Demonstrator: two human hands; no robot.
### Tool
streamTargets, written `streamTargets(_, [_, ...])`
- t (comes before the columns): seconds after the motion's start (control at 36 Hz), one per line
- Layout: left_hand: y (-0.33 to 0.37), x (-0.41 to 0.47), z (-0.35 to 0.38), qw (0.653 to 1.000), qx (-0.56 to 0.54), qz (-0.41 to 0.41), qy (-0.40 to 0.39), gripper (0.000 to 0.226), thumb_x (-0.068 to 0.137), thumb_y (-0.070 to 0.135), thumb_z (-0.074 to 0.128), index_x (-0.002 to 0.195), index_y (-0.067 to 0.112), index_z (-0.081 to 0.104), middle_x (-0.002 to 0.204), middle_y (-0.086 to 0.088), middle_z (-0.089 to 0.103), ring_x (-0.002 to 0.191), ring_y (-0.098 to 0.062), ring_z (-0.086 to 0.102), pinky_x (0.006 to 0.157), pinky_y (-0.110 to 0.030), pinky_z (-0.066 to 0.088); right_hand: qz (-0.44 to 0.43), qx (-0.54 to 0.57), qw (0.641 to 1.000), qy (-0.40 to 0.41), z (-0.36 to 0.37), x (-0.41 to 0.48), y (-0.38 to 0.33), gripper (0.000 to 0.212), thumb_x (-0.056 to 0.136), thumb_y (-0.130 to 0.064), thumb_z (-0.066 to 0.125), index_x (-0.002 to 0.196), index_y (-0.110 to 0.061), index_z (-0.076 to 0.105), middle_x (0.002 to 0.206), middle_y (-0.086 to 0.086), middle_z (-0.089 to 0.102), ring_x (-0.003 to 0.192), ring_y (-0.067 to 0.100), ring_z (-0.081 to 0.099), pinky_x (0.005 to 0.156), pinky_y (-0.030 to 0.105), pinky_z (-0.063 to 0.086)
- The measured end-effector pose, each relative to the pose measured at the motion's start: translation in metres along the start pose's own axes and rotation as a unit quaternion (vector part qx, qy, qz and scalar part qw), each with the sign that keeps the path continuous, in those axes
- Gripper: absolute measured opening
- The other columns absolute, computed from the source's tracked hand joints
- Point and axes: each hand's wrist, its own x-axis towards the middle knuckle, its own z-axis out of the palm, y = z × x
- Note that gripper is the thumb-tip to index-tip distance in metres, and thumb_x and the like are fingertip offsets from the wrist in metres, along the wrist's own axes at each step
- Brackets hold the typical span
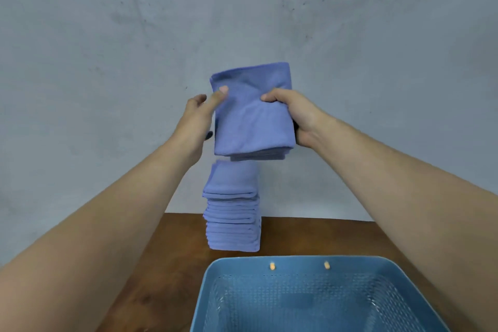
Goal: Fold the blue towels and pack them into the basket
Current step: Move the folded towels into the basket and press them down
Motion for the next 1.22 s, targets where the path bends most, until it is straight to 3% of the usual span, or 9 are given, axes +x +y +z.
streamTargets(0.19, [0.029,-0.017,0.007,0.984,-0.155,-0.091,-0.016,0.119,0.056,0.096,0.061,0.143,0.015,0.058,0.141,-0.007,0.066,0.136,-0.025,0.060,0.116,-0.058,0.043,-0.077,0.027,0.997,0.005,-0.014,-0.087,-0.046,0.014,0.097,-0.023,0.063,0.100,-0.013,0.072,0.096,0.007,0.077,0.089,0.026,0.075,0.081,0.036,0.058])
streamTargets(0.39, [0.043,-0.080,0.036,0.973,-0.120,-0.089,-0.173,0.093,0.092,0.088,0.038,0.140,0.014,0.067,0.134,-0.006,0.072,0.124,-0.031,0.070,0.107,-0.048,0.051,-0.080,0.063,0.995,0.005,-0.023,-0.163,-0.046,0.021,0.098,-0.027,0.058,0.089,-0.012,0.070,0.081,0.008,0.072,0.065,0.028,0.071,0.050,0.028,0.053])
streamTargets(0.53, [0.043,-0.127,0.027,0.976,-0.066,-0.116,-0.174,0.074,0.095,0.078,0.046,0.121,0.012,0.066,0.100,-0.009,0.061,0.080,-0.024,0.065,0.072,-0.036,0.058,-0.053,0.088,0.995,-0.011,-0.031,-0.202,-0.025,0.015,0.082,-0.028,0.067,0.086,-0.015,0.075,0.088,0.007,0.074,0.077,0.026,0.073,0.066,0.032,0.060])
streamTargets(0.72, [0.027,-0.185,0.007,0.959,-0.010,-0.196,-0.206,0.091,0.092,0.079,0.049,0.136,0.001,0.066,0.119,-0.013,0.066,0.102,-0.030,0.067,0.090,-0.048,0.060,0.061,0.072,0.996,-0.005,-0.030,-0.234,0.020,0.021,0.092,-0.032,0.067,0.094,-0.012,0.075,0.091,0.009,0.075,0.081,0.027,0.074,0.073,0.033,0.057])
streamTargets(0.81, [0.011,-0.206,0.001,0.946,0.020,-0.241,-0.214,0.087,0.091,0.079,0.053,0.134,0.006,0.070,0.117,-0.015,0.068,0.102,-0.030,0.070,0.087,-0.050,0.062,0.127,0.047,0.990,-0.030,-0.027,-0.240,0.044,0.044,0.090,-0.034,0.071,0.123,-0.005,0.076,0.123,0.017,0.074,0.115,0.037,0.072,0.107,0.047,0.054])
streamTargets(0.94, [-0.004,-0.224,-0.009,0.932,0.073,-0.268,-0.232,0.065,0.100,0.069,0.049,0.112,0.008,0.070,0.066,0.001,0.065,0.055,-0.017,0.065,0.074,-0.043,0.060,0.214,0.015,0.974,-0.068,-0.019,-0.253,0.080,0.053,0.088,-0.042,0.075,0.130,-0.010,0.073,0.132,0.015,0.072,0.124,0.035,0.068,0.117,0.051,0.045])
streamTargets(1.06, [-0.018,-0.218,-0.028,0.919,0.160,-0.257,-0.254,0.073,0.088,0.070,0.066,0.129,0.010,0.070,0.112,-0.012,0.078,0.099,-0.030,0.078,0.101,-0.052,0.059,0.248,0.020,0.966,-0.066,-0.013,-0.258,0.104,0.056,0.083,-0.045,0.080,0.130,-0.014,0.075,0.134,0.015,0.071,0.128,0.038,0.066,0.122,0.055,0.038])
streamTargets(1.11, [-0.025,-0.211,-0.036,0.918,0.277,-0.177,-0.221,0.051,0.089,0.059,0.065,0.122,0.021,0.075,0.118,-0.005,0.078,0.110,-0.028,0.075,0.106,-0.050,0.056,0.274,0.007,0.960,-0.059,-0.009,-0.261,0.120,0.053,0.088,-0.046,0.075,0.131,-0.015,0.074,0.132,0.013,0.073,0.125,0.035,0.068,0.119,0.050,0.043])
streamTargets(1.22, [-0.038,-0.195,-0.044,0.922,0.356,-0.053,-0.145,0.027,0.103,0.039,0.059,0.128,0.034,0.068,0.123,0.016,0.071,0.117,-0.008,0.065,0.112,-0.038,0.046,0.416,-0.104,0.899,-0.090,0.003,-0.266,0.153,0.049,0.092,-0.059,0.067,0.122,-0.020,0.067,0.112,0.007,0.075,0.090,0.020,0.078,0.087,0.033,0.061])
